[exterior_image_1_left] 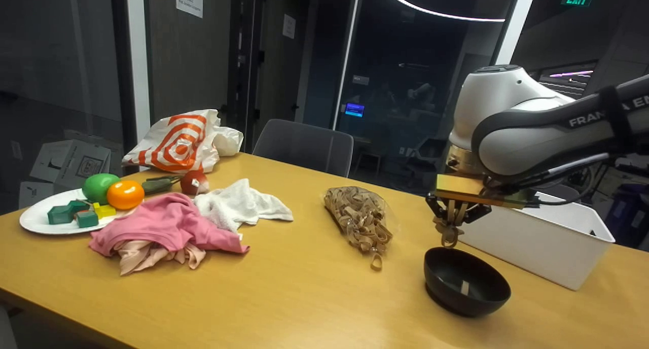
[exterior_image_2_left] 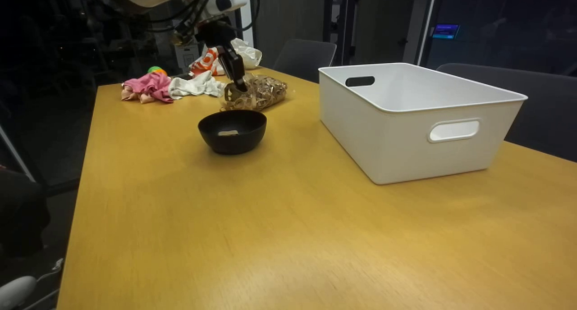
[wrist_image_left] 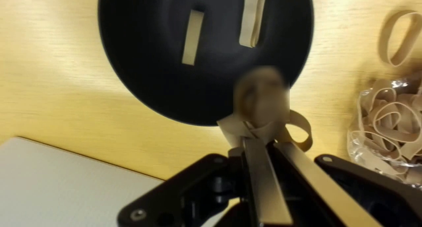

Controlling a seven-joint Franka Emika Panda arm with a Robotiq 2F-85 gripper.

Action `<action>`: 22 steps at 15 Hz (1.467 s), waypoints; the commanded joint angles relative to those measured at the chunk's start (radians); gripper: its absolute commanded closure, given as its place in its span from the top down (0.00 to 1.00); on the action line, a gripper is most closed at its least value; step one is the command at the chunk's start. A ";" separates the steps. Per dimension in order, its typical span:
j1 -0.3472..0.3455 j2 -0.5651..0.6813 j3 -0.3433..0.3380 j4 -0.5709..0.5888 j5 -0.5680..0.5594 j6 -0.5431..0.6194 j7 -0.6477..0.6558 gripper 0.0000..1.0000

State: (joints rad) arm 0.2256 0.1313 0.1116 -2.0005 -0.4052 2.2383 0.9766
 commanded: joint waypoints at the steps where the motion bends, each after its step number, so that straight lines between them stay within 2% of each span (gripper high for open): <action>1: 0.021 0.079 0.024 0.085 -0.006 0.030 -0.029 0.01; 8: 0.081 0.199 0.051 0.210 0.040 0.021 -0.170 0.01; 13: 0.117 0.296 0.040 0.312 0.068 0.002 -0.252 0.01; 22: 0.183 0.426 -0.056 0.458 -0.006 0.051 -0.236 0.01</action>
State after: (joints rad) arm 0.3777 0.5160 0.0922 -1.6096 -0.3903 2.2687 0.7420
